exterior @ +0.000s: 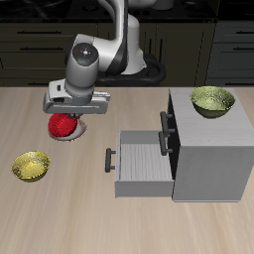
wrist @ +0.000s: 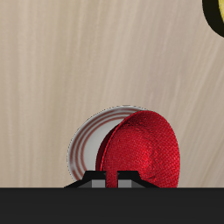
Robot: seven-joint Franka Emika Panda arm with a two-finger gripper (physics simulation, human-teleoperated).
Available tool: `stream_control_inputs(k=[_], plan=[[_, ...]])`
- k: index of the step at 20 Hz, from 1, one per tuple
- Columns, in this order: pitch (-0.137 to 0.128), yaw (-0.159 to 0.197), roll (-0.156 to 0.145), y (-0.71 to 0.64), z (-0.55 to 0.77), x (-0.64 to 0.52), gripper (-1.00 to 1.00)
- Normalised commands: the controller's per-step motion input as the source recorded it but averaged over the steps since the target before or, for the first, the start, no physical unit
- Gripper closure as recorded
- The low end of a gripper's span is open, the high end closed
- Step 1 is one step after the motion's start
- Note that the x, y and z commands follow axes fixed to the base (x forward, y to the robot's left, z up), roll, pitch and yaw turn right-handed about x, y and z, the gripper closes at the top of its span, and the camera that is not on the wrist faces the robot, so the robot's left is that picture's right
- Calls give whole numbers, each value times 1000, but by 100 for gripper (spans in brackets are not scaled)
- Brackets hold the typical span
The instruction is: Place the red bowl on the plate and close the bottom drawer of the white cabinet
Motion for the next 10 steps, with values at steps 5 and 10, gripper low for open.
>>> stream_control_inputs(k=[5, 10], plan=[[-13, -11, -6, 10, 64, 37, -100], [-11, -4, 1, 18, 82, 28, -100]])
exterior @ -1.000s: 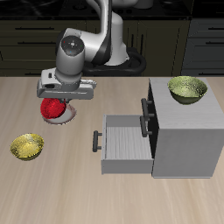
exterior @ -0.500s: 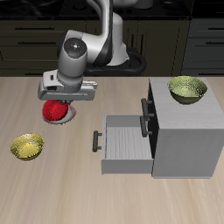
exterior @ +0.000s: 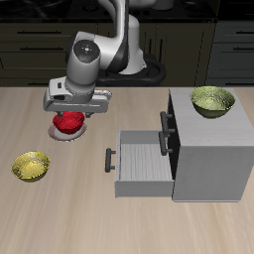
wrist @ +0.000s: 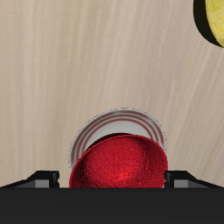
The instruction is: Place the red bowl on the plate and close the bottom drawer of the white cabinet
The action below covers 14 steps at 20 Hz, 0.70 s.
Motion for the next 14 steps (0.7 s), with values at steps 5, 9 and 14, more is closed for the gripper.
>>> stream_control_inputs(k=[5, 9, 14], plan=[[-16, -17, 6, 56, 133, 4, -100], [-73, -26, 30, 179, 333, -42, -100], [-32, 26, 25, 27, 238, 32, -100]])
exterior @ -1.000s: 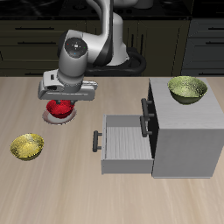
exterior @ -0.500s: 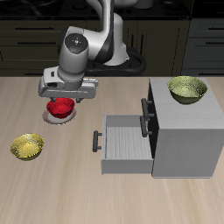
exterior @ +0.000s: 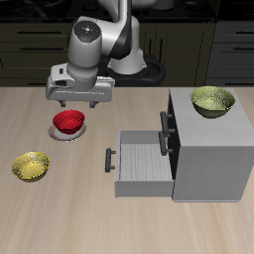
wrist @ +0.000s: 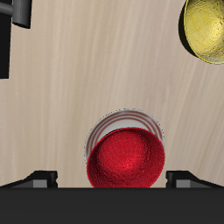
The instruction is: Place the red bowl on the plate and close the bottom drawer of the white cabinet
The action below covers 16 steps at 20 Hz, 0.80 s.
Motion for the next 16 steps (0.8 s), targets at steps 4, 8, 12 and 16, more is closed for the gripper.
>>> stream_control_inputs(k=[4, 8, 12, 16], plan=[[30, -49, 10, -107, 143, 61, -100], [-36, 17, 29, 129, 358, 14, -100], [-31, -11, 46, 198, 335, 15, -100], [-38, 14, 4, 46, 428, 56, -100]])
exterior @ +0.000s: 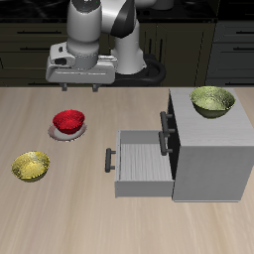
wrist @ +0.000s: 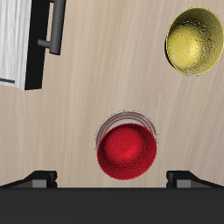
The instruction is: Place the red bowl on the plate and close the bottom drawer of the white cabinet
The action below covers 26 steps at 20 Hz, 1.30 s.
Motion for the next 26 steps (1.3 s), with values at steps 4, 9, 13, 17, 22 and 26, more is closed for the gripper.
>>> stream_control_inputs(k=[4, 9, 13, 17, 22, 26], plan=[[-39, -8, 9, 89, 424, -15, -100], [-37, 1, -6, 128, 289, -110, -100], [-13, 33, 27, 52, 93, -45, -100], [-3, 34, 2, -44, 54, 16, -100], [-26, -2, -7, -19, 236, -5, -100], [-2, -4, 8, 14, 143, 24, -100]])
